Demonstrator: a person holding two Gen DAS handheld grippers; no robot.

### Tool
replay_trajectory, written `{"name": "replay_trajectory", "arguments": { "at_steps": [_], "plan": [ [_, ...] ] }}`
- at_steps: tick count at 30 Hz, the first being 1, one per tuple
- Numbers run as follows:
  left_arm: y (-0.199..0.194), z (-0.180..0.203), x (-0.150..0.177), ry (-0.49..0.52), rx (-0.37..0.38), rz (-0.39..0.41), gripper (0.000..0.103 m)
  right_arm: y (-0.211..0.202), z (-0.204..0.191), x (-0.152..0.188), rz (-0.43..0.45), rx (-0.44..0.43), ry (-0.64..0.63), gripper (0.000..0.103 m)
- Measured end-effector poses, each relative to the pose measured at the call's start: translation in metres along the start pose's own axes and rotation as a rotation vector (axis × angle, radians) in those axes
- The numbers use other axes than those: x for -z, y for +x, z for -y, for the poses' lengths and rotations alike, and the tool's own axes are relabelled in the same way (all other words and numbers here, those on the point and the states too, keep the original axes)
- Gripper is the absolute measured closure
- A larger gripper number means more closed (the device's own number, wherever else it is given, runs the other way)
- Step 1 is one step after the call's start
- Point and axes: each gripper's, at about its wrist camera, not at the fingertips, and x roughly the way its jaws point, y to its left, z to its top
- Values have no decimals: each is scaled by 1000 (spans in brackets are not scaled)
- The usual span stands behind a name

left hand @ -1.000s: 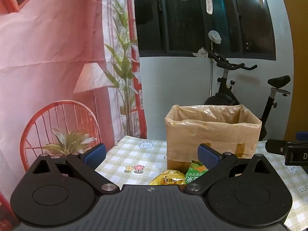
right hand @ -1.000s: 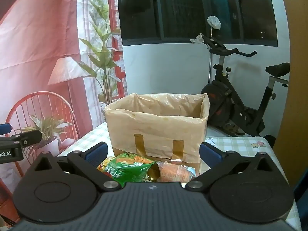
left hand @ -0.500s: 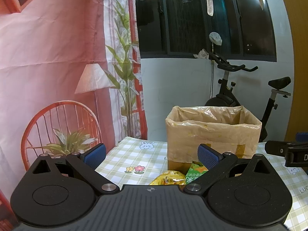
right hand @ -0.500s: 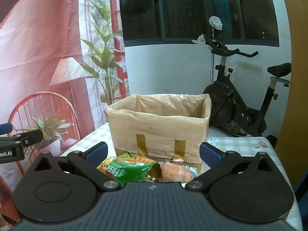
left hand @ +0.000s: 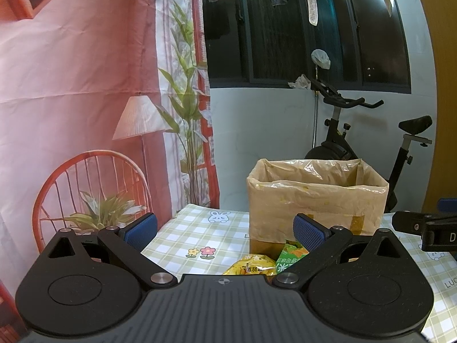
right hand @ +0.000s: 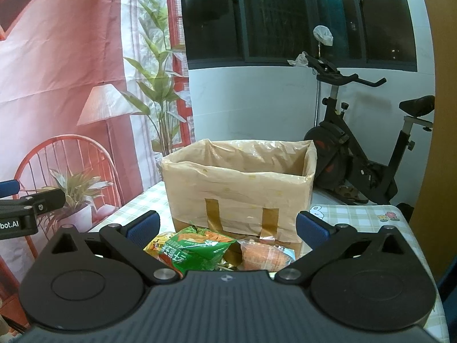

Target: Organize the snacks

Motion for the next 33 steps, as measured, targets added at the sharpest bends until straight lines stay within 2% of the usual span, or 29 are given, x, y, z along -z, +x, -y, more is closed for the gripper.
{"name": "replay_trajectory", "arguments": {
  "at_steps": [33],
  "plan": [
    [-1, -1, -1, -7, -6, 2, 1, 0, 0, 2, 1, -5, -3, 0]
  ]
}}
